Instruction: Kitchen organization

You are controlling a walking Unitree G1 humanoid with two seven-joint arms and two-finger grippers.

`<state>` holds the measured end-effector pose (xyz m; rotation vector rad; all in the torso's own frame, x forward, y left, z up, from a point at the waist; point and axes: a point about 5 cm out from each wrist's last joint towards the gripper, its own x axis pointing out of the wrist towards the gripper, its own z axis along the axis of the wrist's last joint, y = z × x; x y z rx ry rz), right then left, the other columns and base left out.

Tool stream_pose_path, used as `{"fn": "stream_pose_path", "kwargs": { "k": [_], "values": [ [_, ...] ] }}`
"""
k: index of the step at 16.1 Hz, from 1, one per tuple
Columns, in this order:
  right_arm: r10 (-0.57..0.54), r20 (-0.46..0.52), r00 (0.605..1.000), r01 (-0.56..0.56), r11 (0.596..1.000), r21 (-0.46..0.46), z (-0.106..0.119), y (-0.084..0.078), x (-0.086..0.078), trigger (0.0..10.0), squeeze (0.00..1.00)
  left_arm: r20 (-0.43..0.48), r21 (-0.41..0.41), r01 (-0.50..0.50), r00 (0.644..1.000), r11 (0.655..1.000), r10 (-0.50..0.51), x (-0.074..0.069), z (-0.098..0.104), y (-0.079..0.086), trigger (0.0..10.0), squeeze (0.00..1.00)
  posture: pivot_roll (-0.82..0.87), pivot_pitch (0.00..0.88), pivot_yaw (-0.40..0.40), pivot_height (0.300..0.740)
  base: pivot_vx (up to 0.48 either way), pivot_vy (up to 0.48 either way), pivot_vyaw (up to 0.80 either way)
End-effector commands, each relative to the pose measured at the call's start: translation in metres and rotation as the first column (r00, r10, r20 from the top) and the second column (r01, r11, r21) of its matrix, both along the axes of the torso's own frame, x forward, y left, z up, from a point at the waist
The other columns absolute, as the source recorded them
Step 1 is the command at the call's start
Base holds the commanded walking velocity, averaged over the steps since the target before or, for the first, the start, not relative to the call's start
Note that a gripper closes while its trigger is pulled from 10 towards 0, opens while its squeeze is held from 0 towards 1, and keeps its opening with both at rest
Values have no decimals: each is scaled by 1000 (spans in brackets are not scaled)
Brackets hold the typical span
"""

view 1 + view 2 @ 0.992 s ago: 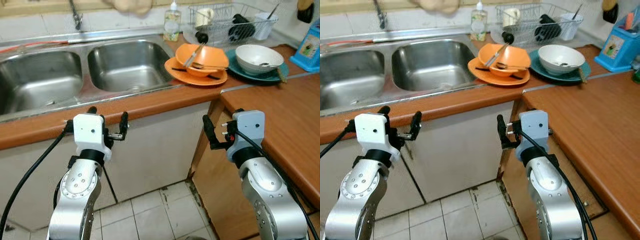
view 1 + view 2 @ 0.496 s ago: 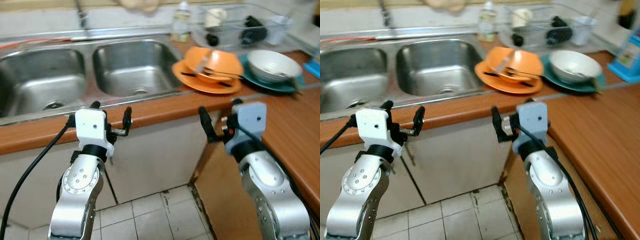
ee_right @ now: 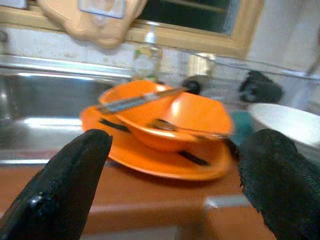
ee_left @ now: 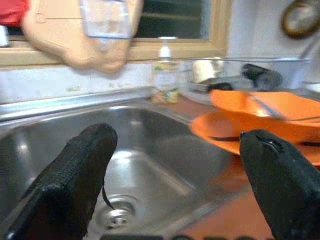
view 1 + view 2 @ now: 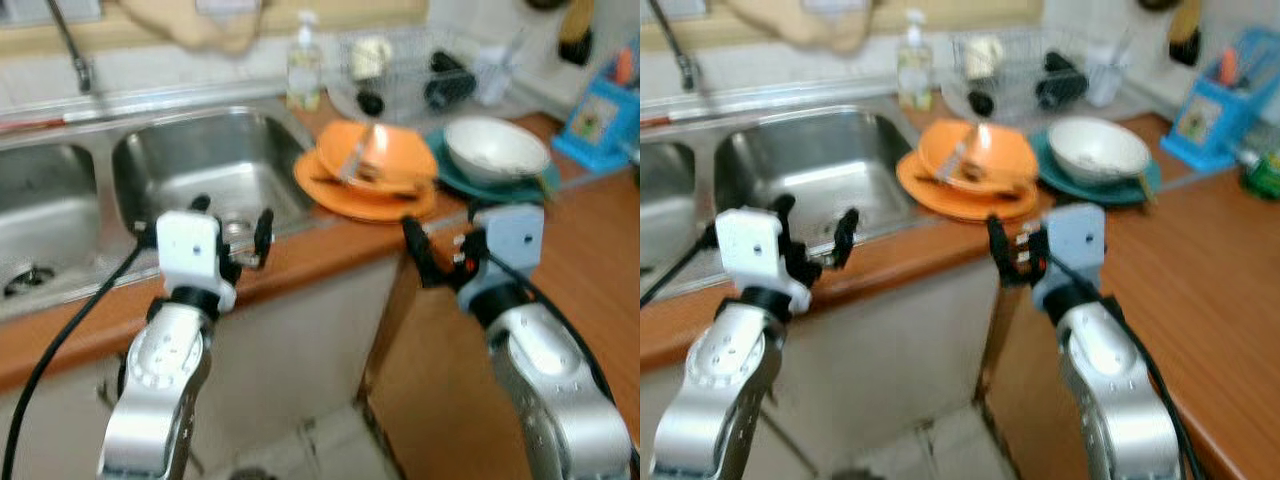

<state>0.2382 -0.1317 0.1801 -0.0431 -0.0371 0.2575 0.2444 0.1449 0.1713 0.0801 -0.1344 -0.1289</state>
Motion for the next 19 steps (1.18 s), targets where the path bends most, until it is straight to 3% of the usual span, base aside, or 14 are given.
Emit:
{"fn": "stream_pose_path", "kwargs": {
  "k": [1, 9, 11, 16, 17, 18, 19],
  "values": [
    [30, 21, 999, -30, 1000, -1, 5, 0, -2, 10000, 1000, 18, 0, 4, 1000, 1000, -4, 1, 4, -2, 10000, 0, -59, 0, -7, 740, 371, 0, 0],
    [104, 59, 993, -104, 994, -17, 17, 3, 3, 10000, 1000, 37, 10, -28, 999, 1000, 27, 0, 8, 4, 10000, 0, -47, 0, -19, 740, 372, 0, 0],
    [98, 75, 992, -97, 995, -9, 21, 2, 4, 10000, 1000, 38, 12, -27, 999, 1000, 26, 0, 9, 5, 10000, 0, -48, 0, -16, 740, 369, 0, 800],
    [64, 78, 995, -64, 998, -2, 34, -5, 11, 10000, 1000, 36, 10, 22, 999, 1000, -22, 0, 9, -2, 10000, 0, -59, 0, 0, 740, 277, 0, 0],
    [70, 82, 994, -70, 998, -2, 38, -6, 12, 10000, 306, 36, 12, 39, 999, 999, -39, -1, 9, -4, 10000, 0, -59, 0, 0, 740, 0, 0, 0],
    [73, 84, 994, -73, 997, -1, 41, -7, 14, 10000, 0, 34, 19, 45, 998, 999, -45, 0, 10, -5, 10000, 0, -56, 0, 1, 740, 0, 0, 0],
    [74, 63, 995, -73, 997, -8, 42, -9, 16, 10000, 0, 35, 24, 46, 998, 999, -47, 0, 10, -5, 10000, 0, -56, 0, 1, 740, 0, 0, 0]
  ]
}}
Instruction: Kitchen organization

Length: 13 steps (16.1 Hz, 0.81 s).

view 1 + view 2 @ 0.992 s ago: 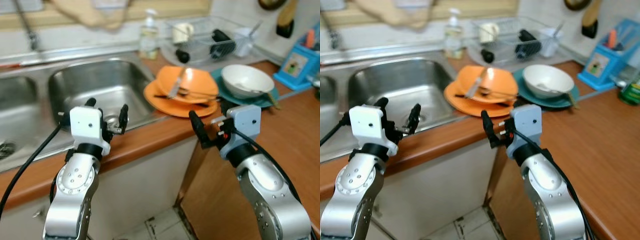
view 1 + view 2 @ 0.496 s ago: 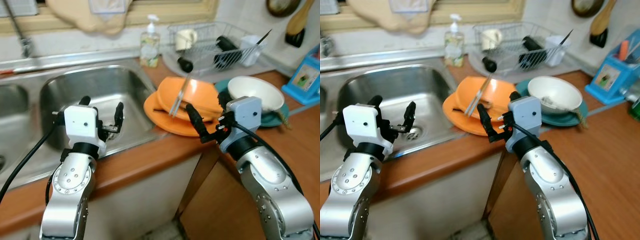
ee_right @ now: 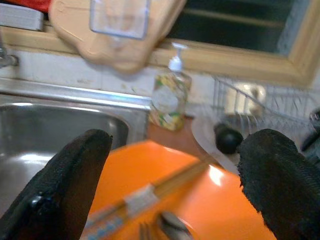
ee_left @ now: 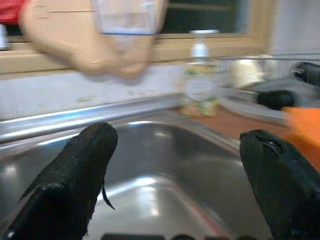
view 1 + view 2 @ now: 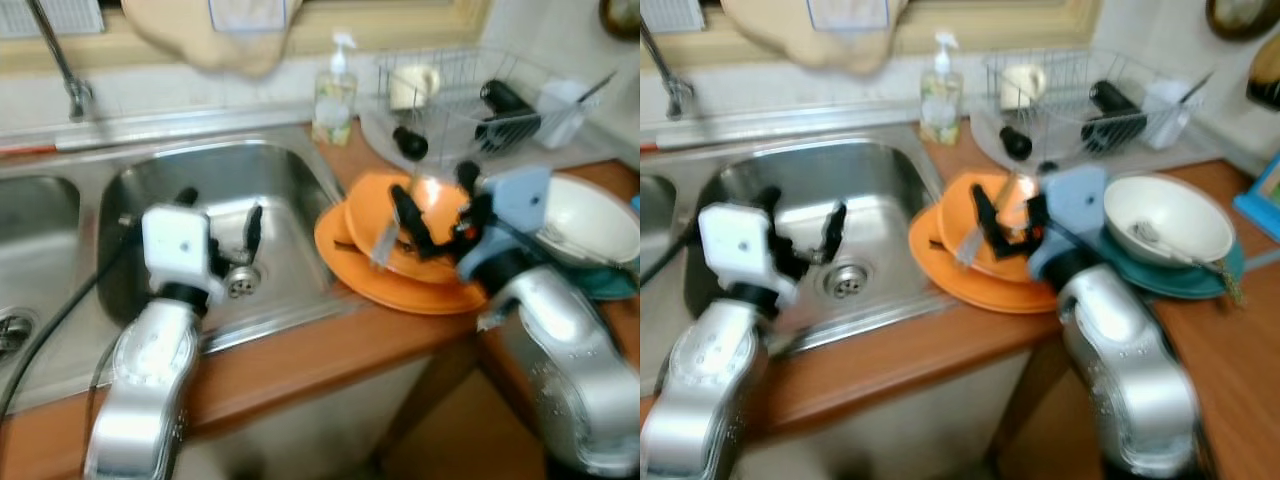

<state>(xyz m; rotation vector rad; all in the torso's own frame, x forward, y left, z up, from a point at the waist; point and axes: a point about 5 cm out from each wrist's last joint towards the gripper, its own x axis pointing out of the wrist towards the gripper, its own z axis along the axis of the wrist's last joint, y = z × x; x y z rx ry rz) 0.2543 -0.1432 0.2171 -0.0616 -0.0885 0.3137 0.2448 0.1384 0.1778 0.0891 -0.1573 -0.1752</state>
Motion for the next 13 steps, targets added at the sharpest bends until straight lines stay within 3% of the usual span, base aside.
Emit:
{"fn": "stream_pose_path", "kwargs": {
  "k": [1, 8, 11, 13],
  "values": [
    [15, 8, 1000, -15, 1000, 16, 7, 1, 2, 10000, 0, 15, 18, 0, 1000, 1000, 0, 0, 4, 2, 10000, 0, -53, 0, 0, 740, 0, 0, 0],
    [-14, -64, 998, 15, 1000, 12, 8, -1, 10, 10000, 0, 13, 44, 6, 1000, 999, -6, 5, 5, 2, 10000, 0, -45, 0, -1, 740, 0, 0, 0],
    [-17, -136, 991, 15, 1000, -13, 3, -1, 13, 10000, 0, 11, 63, 23, 1000, 998, -24, 7, 6, 2, 10000, 0, -43, 0, 2, 740, 0, 0, 0],
    [-22, -240, 971, 22, 1000, -3, 2, -5, 19, 10000, 0, 14, 86, 41, 999, 995, -43, 10, 8, 4, 10000, 0, -47, 0, 6, 740, 0, 0, 0]
  ]
}}
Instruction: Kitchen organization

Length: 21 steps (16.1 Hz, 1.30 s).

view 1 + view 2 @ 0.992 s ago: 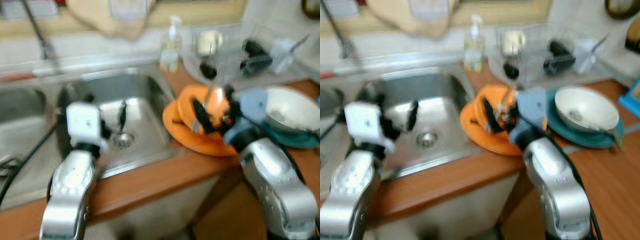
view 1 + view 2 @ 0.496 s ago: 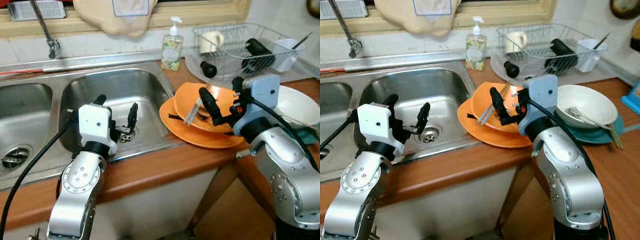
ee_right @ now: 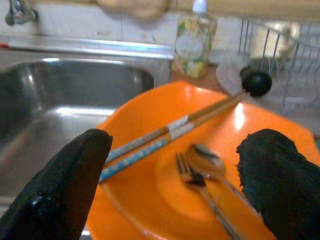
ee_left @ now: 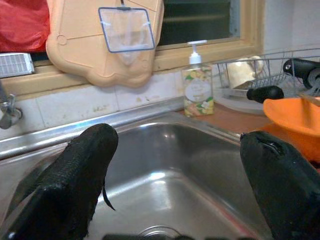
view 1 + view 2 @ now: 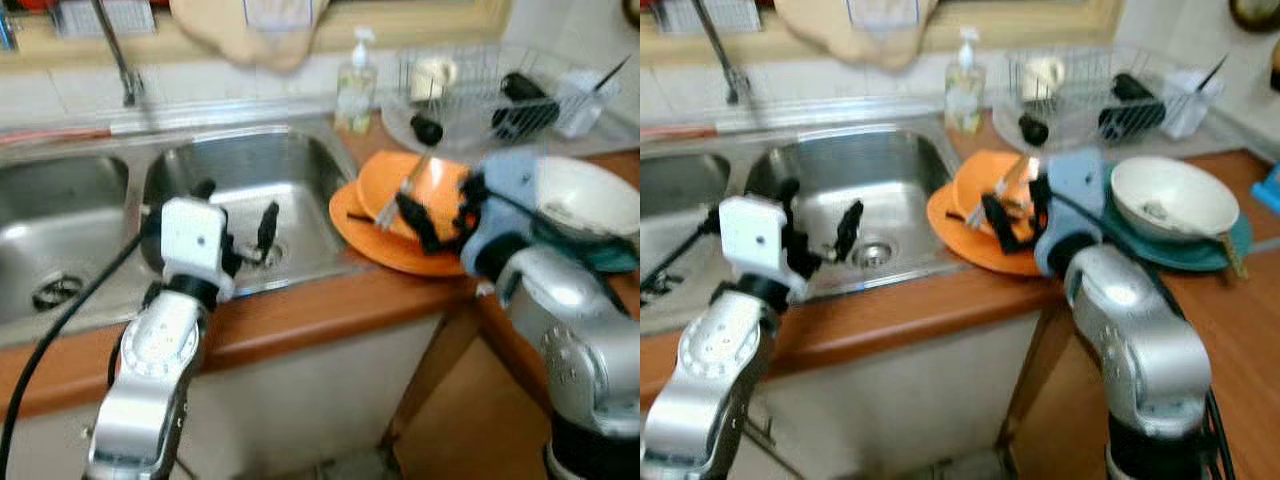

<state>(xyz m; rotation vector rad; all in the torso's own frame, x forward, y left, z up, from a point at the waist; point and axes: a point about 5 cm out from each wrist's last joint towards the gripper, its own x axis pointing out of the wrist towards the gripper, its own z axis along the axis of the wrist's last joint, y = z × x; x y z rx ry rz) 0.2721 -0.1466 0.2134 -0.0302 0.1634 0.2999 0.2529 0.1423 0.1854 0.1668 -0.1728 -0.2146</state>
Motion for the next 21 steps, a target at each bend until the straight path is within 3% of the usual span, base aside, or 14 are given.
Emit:
{"fn": "stream_pose_path", "kwargs": {
  "k": [1, 4, 8, 11, 12, 13, 14, 15, 18, 21],
  "values": [
    [-8, 3, 1000, 8, 1000, 21, 8, -3, 4, 10000, 0, -2, 18, 11, 1000, 1000, -11, 4, 1, 2, 10000, 0, -47, 0, 6, 740, 0, 0, 0],
    [-9, -17, 1000, 11, 997, 74, 15, -3, 10, 10000, 0, 6, 32, 10, 1000, 999, -10, 8, 4, 6, 10000, 0, -44, 0, 5, 740, 0, 0, 0],
    [3, -155, 988, 15, 994, 112, 14, -1, 20, 10000, 0, 8, 71, 80, 997, 994, -81, 9, 6, 2, 10000, 0, -41, 0, 5, 740, 0, 0, 0],
    [9, -241, 971, 49, 972, 231, 18, -2, 38, 10000, 0, -5, 118, 190, 982, 975, -190, 8, 8, 3, 10000, 0, -36, 0, -2, 740, 0, 0, 0],
    [14, -260, 965, 55, 965, 256, 18, -2, 41, 9569, 0, -7, 128, 207, 978, 970, -207, 9, 9, 3, 10000, 0, -32, 0, -8, 740, 0, 0, 0],
    [17, -280, 960, 62, 961, 271, 17, -2, 45, 6667, 0, -9, 137, 223, 975, 965, -224, 8, 10, 4, 10000, 0, -32, 0, -8, 740, 0, 0, 0],
    [29, -288, 957, 59, 954, 293, 17, 0, 49, 2588, 0, -15, 143, 238, 971, 961, -239, 7, 11, 4, 10000, 0, -32, 0, -11, 740, 0, 0, 0],
    [29, -303, 953, 69, 949, 309, 16, 1, 54, 0, 0, -22, 146, 252, 968, 957, -251, 6, 11, 4, 10000, 0, -29, 0, -12, 740, 0, 0, 0],
    [12, -378, 926, 110, 948, 300, 7, 4, 63, 0, 0, -45, 161, 303, 953, 939, -300, 2, 11, 1, 10000, 0, -16, 0, -24, 740, 0, 0, 0],
    [49, -391, 919, 102, 929, 355, 9, 9, 65, 0, 0, -50, 158, 319, 948, 934, -316, 0, 12, -1, 10000, 0, -17, 0, -25, 740, 0, 0, 0]
  ]
}}
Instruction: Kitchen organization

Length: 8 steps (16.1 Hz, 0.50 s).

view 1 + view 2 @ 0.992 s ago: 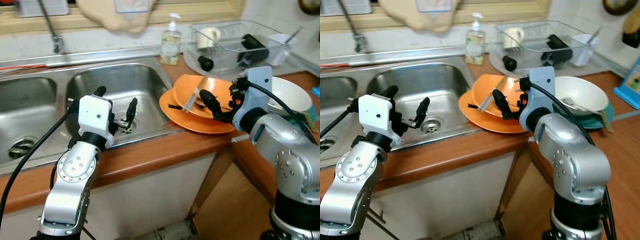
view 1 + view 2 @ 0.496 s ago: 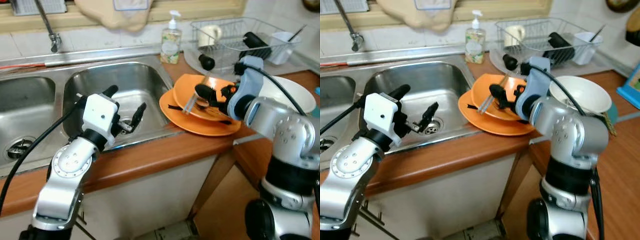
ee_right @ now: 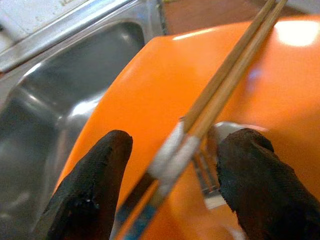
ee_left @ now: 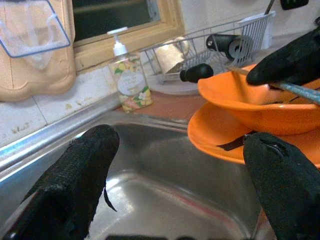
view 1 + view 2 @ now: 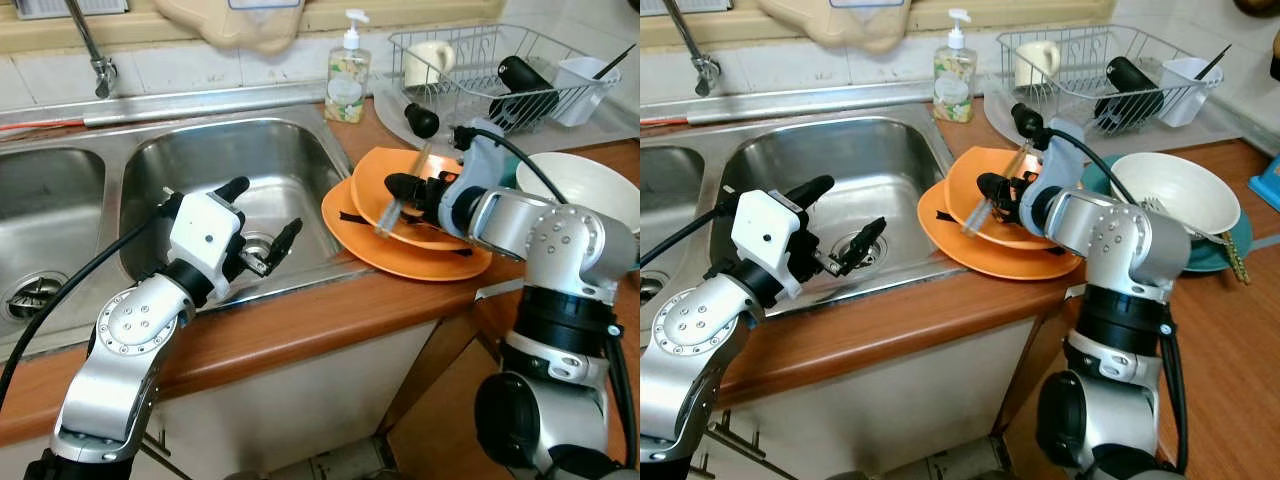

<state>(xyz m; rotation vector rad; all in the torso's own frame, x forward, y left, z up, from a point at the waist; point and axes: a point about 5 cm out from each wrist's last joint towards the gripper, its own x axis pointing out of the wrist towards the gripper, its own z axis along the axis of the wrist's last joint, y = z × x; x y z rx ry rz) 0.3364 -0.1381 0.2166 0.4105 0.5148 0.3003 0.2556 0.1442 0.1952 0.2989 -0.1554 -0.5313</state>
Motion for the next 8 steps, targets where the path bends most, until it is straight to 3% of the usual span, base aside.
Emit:
{"fn": "stream_pose_path", "kwargs": {
  "k": [1, 8],
  "values": [
    [1, 4, 1000, -1, 1000, 17, 6, 1, 2, 0, 0, -2, 4, 26, 1000, 1000, -26, -3, 1, -3, 10000, 0, -17, 0, -25, 740, 0, 0, 0],
    [-1, -56, 998, 7, 995, 95, -3, 4, 6, 0, 0, -11, 2, 56, 998, 998, -56, -3, 3, -7, 10000, 0, -15, 0, -22, 740, 0, 0, 0]
  ]
}}
